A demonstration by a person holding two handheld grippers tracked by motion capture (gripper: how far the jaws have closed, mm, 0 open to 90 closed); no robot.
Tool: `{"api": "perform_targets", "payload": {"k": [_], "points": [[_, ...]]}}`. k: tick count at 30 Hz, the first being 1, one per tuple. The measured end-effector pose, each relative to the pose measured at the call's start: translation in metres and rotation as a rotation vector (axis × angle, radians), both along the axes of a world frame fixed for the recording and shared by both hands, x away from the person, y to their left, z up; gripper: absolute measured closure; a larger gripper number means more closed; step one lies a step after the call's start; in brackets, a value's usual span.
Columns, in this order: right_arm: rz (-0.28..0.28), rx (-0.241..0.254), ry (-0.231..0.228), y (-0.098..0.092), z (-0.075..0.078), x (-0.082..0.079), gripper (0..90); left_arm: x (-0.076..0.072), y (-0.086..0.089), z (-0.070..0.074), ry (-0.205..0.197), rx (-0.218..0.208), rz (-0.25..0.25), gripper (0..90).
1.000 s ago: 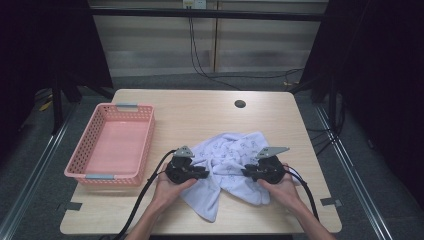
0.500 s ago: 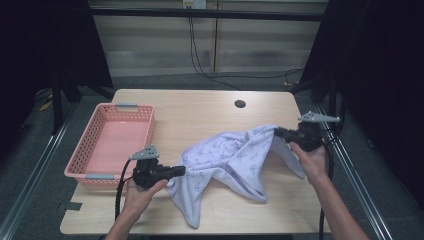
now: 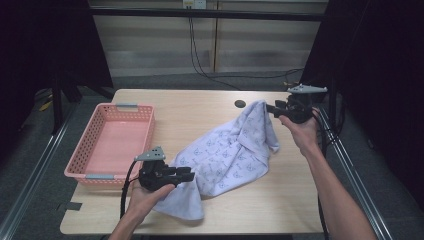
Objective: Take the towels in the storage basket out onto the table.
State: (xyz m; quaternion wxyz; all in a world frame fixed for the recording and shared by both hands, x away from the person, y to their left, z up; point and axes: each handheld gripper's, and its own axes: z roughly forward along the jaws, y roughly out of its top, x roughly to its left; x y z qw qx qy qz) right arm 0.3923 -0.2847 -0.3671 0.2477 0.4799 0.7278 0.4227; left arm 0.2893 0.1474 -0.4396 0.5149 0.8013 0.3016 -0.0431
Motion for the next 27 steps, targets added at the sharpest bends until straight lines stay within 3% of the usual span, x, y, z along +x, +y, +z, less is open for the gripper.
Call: {"api": "perform_targets", "payload": {"k": [6,8,11,12,16,20,24,27], "points": [[0.054,0.025,0.027,0.004,-0.023,-0.030,46.3,0.003,0.004,-0.020,0.042,0.031,-0.001,55.3],[0.084,0.041,0.041,0.009,-0.031,-0.043,46.3,0.004,0.004,-0.028,0.048,0.070,0.010,55.1],[0.147,0.056,0.071,0.020,-0.044,-0.062,46.4,0.005,0.000,-0.040,0.065,0.123,-0.017,61.9],[0.173,0.063,0.084,0.025,-0.051,-0.070,46.9,0.006,0.000,-0.041,0.068,0.131,-0.024,68.7],[0.236,0.074,0.126,0.040,-0.067,-0.086,47.5,0.013,-0.003,-0.055,0.104,0.177,-0.029,80.2],[0.313,0.100,0.184,0.062,-0.088,-0.100,47.6,0.015,0.002,-0.056,0.106,0.170,-0.004,85.0],[0.403,0.055,0.238,0.089,-0.111,-0.110,45.4,0.016,0.004,-0.059,0.120,0.176,0.013,83.2],[0.442,0.043,0.252,0.104,-0.121,-0.113,40.5,0.017,0.005,-0.058,0.119,0.168,0.021,77.7]]}}
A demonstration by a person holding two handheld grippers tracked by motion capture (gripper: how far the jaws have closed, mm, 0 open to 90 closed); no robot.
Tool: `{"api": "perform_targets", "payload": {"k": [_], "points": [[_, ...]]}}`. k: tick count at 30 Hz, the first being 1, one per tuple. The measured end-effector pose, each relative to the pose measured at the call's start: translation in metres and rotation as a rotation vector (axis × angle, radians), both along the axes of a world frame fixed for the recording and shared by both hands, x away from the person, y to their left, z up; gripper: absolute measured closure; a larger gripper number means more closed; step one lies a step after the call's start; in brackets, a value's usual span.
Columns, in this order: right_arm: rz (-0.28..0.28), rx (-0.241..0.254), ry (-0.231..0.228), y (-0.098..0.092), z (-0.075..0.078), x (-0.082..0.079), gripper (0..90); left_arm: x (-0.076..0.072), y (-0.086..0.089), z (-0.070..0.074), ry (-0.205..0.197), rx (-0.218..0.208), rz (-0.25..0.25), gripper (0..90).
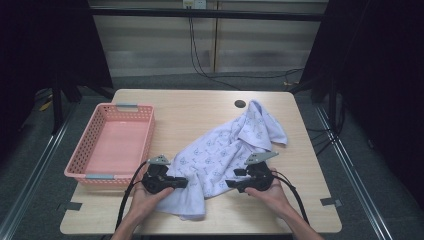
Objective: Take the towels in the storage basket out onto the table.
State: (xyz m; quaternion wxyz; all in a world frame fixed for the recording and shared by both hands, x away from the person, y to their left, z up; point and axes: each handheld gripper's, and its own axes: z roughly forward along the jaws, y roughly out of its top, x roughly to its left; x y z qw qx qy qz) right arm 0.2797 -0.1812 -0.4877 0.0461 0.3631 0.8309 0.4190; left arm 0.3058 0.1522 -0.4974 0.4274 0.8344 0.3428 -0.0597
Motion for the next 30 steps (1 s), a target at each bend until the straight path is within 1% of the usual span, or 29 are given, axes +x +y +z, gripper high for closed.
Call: {"api": "perform_targets", "payload": {"k": [1,2,3,4,5,6,7,8,9,10,11,12,13,14,15,17,19,20,21,22,23,24,25,27,28,29,30], "points": [[0.015,-0.001,0.002,0.005,-0.003,0.000,38.2,0.000,0.000,0.000,0.001,-0.003,0.003,74.8],[0.026,-0.008,-0.001,0.007,-0.005,0.000,37.8,0.000,0.000,0.000,0.001,-0.003,-0.003,73.0],[0.037,-0.015,0.001,0.010,-0.008,-0.001,37.7,0.000,0.000,0.000,0.002,-0.010,0.000,70.4],[0.041,-0.028,-0.002,0.014,-0.011,-0.001,37.8,0.000,0.000,0.000,0.002,-0.011,-0.005,67.6],[0.045,-0.041,0.001,0.016,-0.014,-0.001,38.5,0.000,0.000,0.001,0.001,-0.012,0.002,65.6],[0.049,-0.051,-0.023,0.019,-0.016,-0.003,39.8,0.000,0.000,0.002,-0.010,-0.007,0.009,63.7],[0.045,-0.071,-0.047,0.021,-0.016,-0.006,45.1,0.000,0.001,0.002,-0.012,-0.003,0.009,61.2],[0.031,-0.105,-0.067,0.022,-0.015,-0.007,57.7,0.000,0.001,0.003,-0.019,-0.001,0.016,58.9],[0.020,-0.112,-0.062,0.021,-0.014,-0.006,66.8,0.000,0.002,0.003,-0.021,0.000,0.020,57.9],[0.006,-0.104,-0.044,0.018,-0.014,-0.005,75.0,0.000,0.002,0.003,-0.025,0.007,0.025,57.5],[0.002,-0.101,-0.035,0.014,-0.013,-0.004,80.8,-0.001,0.003,0.003,-0.030,0.013,0.032,57.0],[-0.007,-0.098,-0.027,0.008,-0.013,-0.003,82.1,-0.001,0.003,0.003,-0.028,0.011,0.031,56.8],[-0.010,-0.107,-0.022,0.002,-0.012,-0.002,82.9,-0.002,0.003,0.003,-0.028,0.015,0.030,56.7],[-0.025,-0.114,-0.018,-0.005,-0.009,-0.001,83.3,-0.002,0.003,0.003,-0.039,0.039,0.026,56.8],[-0.050,-0.114,-0.018,-0.020,-0.005,0.000,83.6,-0.003,0.003,0.003,-0.043,0.042,0.025,57.8],[-0.081,-0.103,-0.024,-0.035,0.000,0.001,83.9,-0.003,0.002,0.003,-0.040,0.054,0.018,58.6],[-0.123,-0.103,-0.026,-0.056,0.006,0.001,83.9,-0.004,0.000,0.002,-0.029,0.037,0.017,58.7],[-0.147,-0.100,-0.034,-0.066,0.009,0.002,83.9,-0.004,-0.002,0.002,-0.023,0.031,0.004,59.3],[-0.173,-0.095,-0.034,-0.076,0.011,0.003,83.9,-0.005,-0.004,0.002,-0.024,0.037,-0.003,60.1],[-0.194,-0.103,-0.037,-0.084,0.013,0.004,83.9,-0.005,-0.007,0.002,-0.017,0.034,-0.003,60.6],[-0.216,-0.106,-0.041,-0.092,0.014,0.006,83.9,-0.005,-0.010,0.002,-0.009,0.011,-0.009,60.3],[-0.237,-0.107,-0.043,-0.101,0.016,0.010,83.8,-0.005,-0.013,0.003,-0.004,-0.005,-0.020,58.8],[-0.258,-0.112,-0.046,-0.107,0.018,0.014,83.8,-0.005,-0.015,0.004,-0.013,0.000,-0.018,58.9],[-0.300,-0.107,-0.054,-0.118,0.020,0.022,83.7,-0.004,-0.021,0.004,-0.026,0.024,-0.024,59.4],[-0.317,-0.101,-0.060,-0.123,0.020,0.028,83.6,-0.003,-0.022,0.004,-0.028,0.026,-0.025,59.4],[-0.335,-0.107,-0.064,-0.127,0.020,0.034,83.2,-0.002,-0.023,0.004,-0.028,0.022,-0.022,59.7],[-0.348,-0.102,-0.069,-0.130,0.020,0.039,82.3,-0.002,-0.022,0.005,-0.033,0.021,-0.022,61.9]]}}
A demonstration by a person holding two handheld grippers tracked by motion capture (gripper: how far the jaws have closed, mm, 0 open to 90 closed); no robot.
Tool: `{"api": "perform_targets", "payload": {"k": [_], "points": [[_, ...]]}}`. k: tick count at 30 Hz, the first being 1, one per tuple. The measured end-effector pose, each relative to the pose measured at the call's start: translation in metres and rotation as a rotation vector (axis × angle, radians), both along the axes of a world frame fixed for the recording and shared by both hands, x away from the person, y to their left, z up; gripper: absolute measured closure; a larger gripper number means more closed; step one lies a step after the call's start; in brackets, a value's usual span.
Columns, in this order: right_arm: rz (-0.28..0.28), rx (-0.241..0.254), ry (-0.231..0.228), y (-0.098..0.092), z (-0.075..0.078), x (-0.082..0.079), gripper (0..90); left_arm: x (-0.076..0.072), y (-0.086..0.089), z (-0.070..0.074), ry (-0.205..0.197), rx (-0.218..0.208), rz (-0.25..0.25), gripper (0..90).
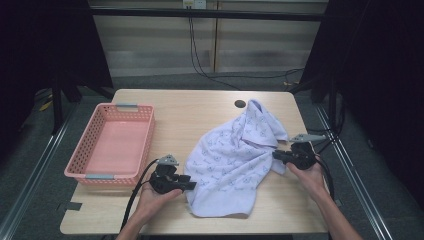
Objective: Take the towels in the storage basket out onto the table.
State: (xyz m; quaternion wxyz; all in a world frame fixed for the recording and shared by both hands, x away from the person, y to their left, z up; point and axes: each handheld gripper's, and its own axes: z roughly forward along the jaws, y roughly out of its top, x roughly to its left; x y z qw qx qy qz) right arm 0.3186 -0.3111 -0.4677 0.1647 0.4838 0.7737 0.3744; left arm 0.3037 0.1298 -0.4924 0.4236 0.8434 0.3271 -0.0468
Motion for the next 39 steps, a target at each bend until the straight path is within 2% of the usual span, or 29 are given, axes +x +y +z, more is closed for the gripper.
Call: {"api": "perform_targets", "payload": {"k": [2,3,5,7,10,13,14,15,16,18,19,21,23,25,26,28,30,32,34,37,39], "points": [[-0.008,0.028,-0.004,-0.003,-0.002,0.006,74.5,-0.001,0.003,0.002,-0.003,-0.011,-0.002,65.3],[-0.007,0.031,-0.002,-0.003,-0.002,0.006,67.0,-0.003,0.005,0.004,-0.006,-0.022,-0.008,67.6],[-0.004,0.021,-0.027,0.001,0.000,-0.001,58.4,-0.008,0.008,0.007,-0.019,-0.038,-0.012,70.0],[-0.002,0.026,-0.031,0.004,0.004,-0.011,53.1,-0.013,0.010,0.010,-0.023,-0.059,-0.013,69.7],[0.043,0.056,-0.043,0.013,0.008,-0.035,50.4,-0.018,0.009,0.010,-0.031,-0.038,-0.044,62.2],[0.133,0.059,-0.012,0.027,0.003,-0.059,50.0,-0.019,0.005,0.004,-0.019,0.003,-0.059,58.3],[0.152,0.065,0.005,0.032,0.000,-0.066,48.9,-0.019,0.002,0.002,-0.016,0.018,-0.081,61.0],[0.183,0.070,0.022,0.038,-0.006,-0.074,48.7,-0.019,0.002,0.002,-0.024,0.023,-0.081,74.8],[0.195,0.070,0.034,0.041,-0.008,-0.076,48.1,-0.018,0.002,0.002,-0.010,0.004,-0.083,79.6],[0.229,0.055,0.052,0.049,-0.012,-0.080,47.7,-0.018,0.005,0.007,-0.007,-0.064,-0.081,83.3],[0.236,0.051,0.061,0.052,-0.014,-0.081,47.5,-0.018,0.008,0.012,-0.007,-0.109,-0.071,83.7],[0.247,0.030,0.041,0.057,-0.013,-0.083,46.9,-0.019,0.014,0.024,-0.033,-0.204,-0.053,84.0],[0.264,0.067,0.043,0.059,-0.011,-0.082,46.8,-0.019,0.018,0.036,-0.064,-0.257,-0.039,84.0],[0.260,0.056,0.049,0.062,-0.016,-0.079,46.7,-0.018,0.022,0.041,-0.088,-0.275,-0.022,84.0],[0.270,0.047,0.060,0.065,-0.019,-0.078,46.9,-0.018,0.024,0.042,-0.087,-0.285,-0.011,84.0],[0.295,0.018,0.071,0.073,-0.023,-0.077,54.1,-0.018,0.027,0.044,-0.094,-0.295,0.000,83.9],[0.318,-0.002,0.071,0.079,-0.027,-0.077,69.8,-0.019,0.030,0.047,-0.107,-0.310,0.012,83.9],[0.331,0.011,0.068,0.082,-0.026,-0.077,82.0,-0.019,0.032,0.053,-0.122,-0.317,0.014,83.9],[0.328,0.028,0.038,0.080,-0.018,-0.076,85.8,-0.019,0.037,0.061,-0.138,-0.339,0.020,83.9],[0.269,0.071,-0.001,0.063,0.004,-0.069,86.3,-0.020,0.042,0.070,-0.154,-0.337,0.029,83.9],[0.243,0.072,-0.022,0.052,0.017,-0.064,86.3,-0.020,0.041,0.074,-0.154,-0.346,0.024,83.9]]}}
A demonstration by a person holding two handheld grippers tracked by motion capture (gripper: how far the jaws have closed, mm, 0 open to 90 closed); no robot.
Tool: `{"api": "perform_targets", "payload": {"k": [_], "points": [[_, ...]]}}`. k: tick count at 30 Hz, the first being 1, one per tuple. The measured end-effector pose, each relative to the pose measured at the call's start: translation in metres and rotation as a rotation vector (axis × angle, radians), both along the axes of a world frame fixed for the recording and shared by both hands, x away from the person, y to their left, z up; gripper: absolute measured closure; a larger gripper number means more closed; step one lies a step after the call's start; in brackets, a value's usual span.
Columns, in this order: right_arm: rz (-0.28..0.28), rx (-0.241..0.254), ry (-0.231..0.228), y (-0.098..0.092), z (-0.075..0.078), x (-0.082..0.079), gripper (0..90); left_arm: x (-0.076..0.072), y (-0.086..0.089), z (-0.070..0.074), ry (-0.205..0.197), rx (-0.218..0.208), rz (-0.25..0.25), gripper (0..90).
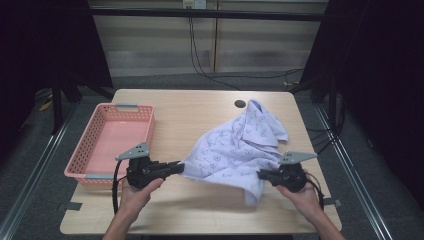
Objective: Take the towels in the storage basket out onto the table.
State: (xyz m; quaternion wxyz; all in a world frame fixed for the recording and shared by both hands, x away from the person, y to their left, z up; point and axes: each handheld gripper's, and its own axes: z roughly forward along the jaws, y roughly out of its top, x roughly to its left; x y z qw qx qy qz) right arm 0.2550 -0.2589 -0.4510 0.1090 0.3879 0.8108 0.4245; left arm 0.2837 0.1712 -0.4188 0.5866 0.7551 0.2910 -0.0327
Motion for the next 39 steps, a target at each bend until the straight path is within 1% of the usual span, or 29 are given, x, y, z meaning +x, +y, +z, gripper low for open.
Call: {"api": "perform_targets", "payload": {"k": [3,4,5,6,7,9,10,12,14,15,16,17,19,20,21,22,24,25,26,27,29,31,32,33,34,35,36,37,39], "points": [[-0.036,-0.001,-0.033,-0.015,0.027,0.011,86.1,0.001,-0.007,0.000,0.001,0.014,-0.018,83.9],[-0.034,-0.020,-0.041,-0.016,0.032,0.014,86.0,0.003,-0.012,-0.006,0.009,0.027,-0.016,83.8],[-0.034,-0.020,-0.041,-0.016,0.032,0.014,86.0,0.003,-0.012,-0.006,0.009,0.027,-0.016,83.7],[-0.022,-0.024,-0.044,-0.017,0.041,0.026,85.5,0.005,-0.012,-0.010,0.017,0.032,-0.011,83.7],[-0.019,-0.019,-0.032,-0.014,0.040,0.031,85.1,0.007,-0.011,-0.015,0.030,0.041,-0.005,83.7],[0.008,-0.022,-0.013,-0.005,0.032,0.039,82.9,0.010,-0.008,-0.023,0.041,0.084,0.022,83.5],[0.022,-0.021,-0.003,-0.001,0.026,0.042,81.9,0.011,-0.005,-0.029,0.058,0.104,0.031,83.5],[0.050,-0.033,0.025,0.013,0.006,0.045,78.6,0.012,-0.002,-0.037,0.076,0.133,0.034,83.1],[0.087,-0.026,0.060,0.023,-0.011,0.044,75.0,0.010,0.001,-0.043,0.096,0.159,0.033,82.3],[0.100,-0.022,0.070,0.027,-0.017,0.042,72.1,0.009,0.003,-0.044,0.095,0.174,0.031,81.7],[0.105,-0.013,0.082,0.029,-0.021,0.039,66.8,0.005,0.007,-0.046,0.100,0.180,0.028,81.5],[0.108,-0.005,0.083,0.030,-0.024,0.034,65.1,0.003,0.010,-0.046,0.103,0.184,0.029,81.0],[0.115,0.001,0.075,0.026,-0.021,0.023,62.4,-0.002,0.016,-0.047,0.108,0.185,0.038,80.2],[0.101,0.005,0.065,0.022,-0.018,0.017,60.3,-0.004,0.019,-0.047,0.109,0.184,0.041,80.1],[0.090,0.032,0.062,0.015,-0.015,0.012,60.4,-0.006,0.021,-0.046,0.105,0.194,0.039,79.5],[0.080,0.042,0.058,0.008,-0.012,0.007,60.6,-0.008,0.022,-0.047,0.108,0.195,0.044,78.4],[0.040,0.022,0.045,-0.005,-0.011,-0.001,64.7,-0.012,0.025,-0.047,0.116,0.194,0.052,73.2],[0.035,0.025,0.057,-0.009,-0.013,-0.004,65.5,-0.015,0.025,-0.047,0.113,0.199,0.057,69.8],[0.025,0.022,0.072,-0.014,-0.018,-0.008,66.0,-0.017,0.026,-0.046,0.100,0.204,0.055,69.2],[0.021,0.000,0.082,-0.015,-0.023,-0.011,65.8,-0.018,0.027,-0.044,0.089,0.204,0.060,68.3],[0.024,-0.015,0.109,-0.015,-0.032,-0.015,64.9,-0.017,0.026,-0.042,0.082,0.198,0.057,67.7],[0.020,-0.034,0.109,-0.013,-0.037,-0.015,61.3,-0.014,0.020,-0.045,0.080,0.217,0.048,68.5],[0.023,-0.028,0.114,-0.011,-0.038,-0.014,58.8,-0.011,0.014,-0.049,0.090,0.224,0.033,68.8],[0.026,-0.019,0.123,-0.009,-0.040,-0.013,56.4,-0.009,0.008,-0.053,0.091,0.246,0.017,68.7],[0.032,-0.029,0.127,-0.007,-0.041,-0.012,56.0,-0.005,-0.001,-0.060,0.100,0.292,0.002,67.6],[0.032,-0.029,0.127,-0.007,-0.041,-0.012,56.0,-0.005,-0.001,-0.060,0.100,0.292,0.002,64.1],[0.058,-0.047,0.128,-0.001,-0.045,-0.012,54.8,-0.004,-0.003,-0.062,0.105,0.309,-0.004,64.1],[0.064,-0.051,0.136,0.001,-0.046,-0.013,54.7,-0.002,-0.005,-0.065,0.106,0.320,-0.013,62.6],[0.073,-0.066,0.125,0.005,-0.047,-0.013,55.7,0.000,-0.009,-0.068,0.102,0.344,-0.014,61.7]]}}
